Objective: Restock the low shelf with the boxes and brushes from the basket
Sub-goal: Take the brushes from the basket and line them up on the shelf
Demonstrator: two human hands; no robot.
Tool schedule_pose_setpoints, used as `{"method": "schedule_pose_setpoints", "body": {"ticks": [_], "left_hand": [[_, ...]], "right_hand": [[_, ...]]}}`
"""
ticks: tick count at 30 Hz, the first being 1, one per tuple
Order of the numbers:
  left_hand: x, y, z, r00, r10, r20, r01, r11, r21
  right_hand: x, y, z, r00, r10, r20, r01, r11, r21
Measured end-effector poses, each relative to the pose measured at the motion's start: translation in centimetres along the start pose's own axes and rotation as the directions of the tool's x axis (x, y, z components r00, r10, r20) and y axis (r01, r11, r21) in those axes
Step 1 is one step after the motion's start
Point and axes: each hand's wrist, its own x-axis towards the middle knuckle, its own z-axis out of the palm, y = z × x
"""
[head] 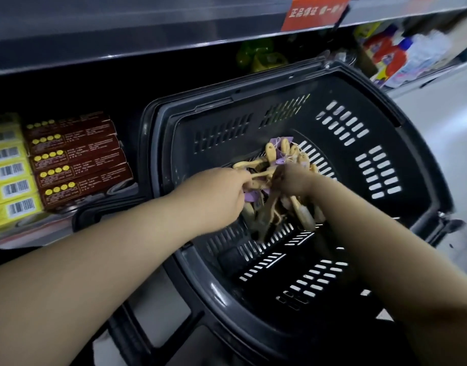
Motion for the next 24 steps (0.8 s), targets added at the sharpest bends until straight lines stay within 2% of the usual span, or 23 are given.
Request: {"method": "schedule_pose_setpoints", "body": {"ticks": [2, 4, 5, 7, 8, 10, 12, 13, 15, 16, 18, 19, 21, 23, 24], "left_hand": [[0.2, 0.5, -0.1, 0.997, -0.076, -0.018, 0.073, 0.986, -0.149], [0.5, 0.6, -0.2, 0.985, -0.17, -0.016, 0.157, 0.941, -0.298], [0.6, 0.6, -0.3, 0.976, -0.217, -0.006, 0.194, 0.886, -0.421], [0.5, 0.9, -0.6, 0.954, -0.287, 0.082, 0.263, 0.676, -0.688], [0.3, 1.1, -0.9, 0.943, -0.3, 0.142, 0.298, 0.578, -0.76], [0.1, 1.4, -0.9, 0.924, -0.289, 0.249, 0.36, 0.447, -0.819], [0.0, 1.6, -0.5, 0.909, -0.267, 0.319, 0.4, 0.349, -0.847], [0.0, 1.8, -0.2, 0.906, -0.272, 0.324, 0.399, 0.293, -0.869], [0.4, 2.0, 0.4, 0.903, -0.325, 0.281, 0.348, 0.168, -0.922], [0.6, 2.0, 0.7, 0.895, -0.368, 0.252, 0.324, 0.149, -0.934], [1.1, 1.5, 1.2, 0.87, -0.446, 0.208, 0.327, 0.208, -0.922], [1.3, 1.3, 1.3, 0.863, -0.465, 0.197, 0.34, 0.247, -0.907], [1.4, 0.9, 1.5, 0.863, -0.465, 0.198, 0.359, 0.288, -0.888], [1.4, 0.7, 1.4, 0.867, -0.451, 0.214, 0.37, 0.293, -0.881], [1.4, 0.6, 1.4, 0.87, -0.45, 0.203, 0.364, 0.306, -0.88]], "right_hand": [[-2.5, -0.8, -2.0, 0.996, -0.09, -0.001, 0.088, 0.98, 0.178], [-5.0, -1.4, -3.3, 0.992, -0.113, -0.056, 0.126, 0.894, 0.43], [-6.1, -1.5, -3.5, 0.99, -0.113, -0.086, 0.142, 0.845, 0.516], [-7.8, -1.9, -4.0, 0.988, -0.089, -0.123, 0.149, 0.735, 0.662], [-8.3, -2.2, -4.1, 0.992, -0.08, -0.1, 0.128, 0.666, 0.735], [-9.2, -2.5, -4.2, 0.993, -0.113, 0.018, 0.042, 0.504, 0.863], [-9.8, -2.7, -3.4, 0.959, -0.235, 0.155, -0.043, 0.424, 0.905], [-9.8, -2.7, -2.7, 0.925, -0.314, 0.212, -0.058, 0.437, 0.898], [-9.7, -2.9, -1.0, 0.836, -0.452, 0.311, -0.032, 0.525, 0.85], [-9.4, -3.0, -0.4, 0.788, -0.504, 0.354, -0.015, 0.558, 0.829], [-7.8, -2.9, 0.1, 0.733, -0.535, 0.421, 0.008, 0.625, 0.781], [-6.7, -2.8, 0.1, 0.762, -0.487, 0.427, 0.022, 0.679, 0.734], [-3.7, -1.9, 0.5, 0.904, -0.271, 0.331, 0.047, 0.832, 0.553], [-0.3, -0.1, 1.5, 0.972, -0.075, 0.223, 0.031, 0.981, 0.192], [1.1, 0.7, 2.4, 0.978, -0.002, 0.21, -0.004, 0.999, 0.032]]}}
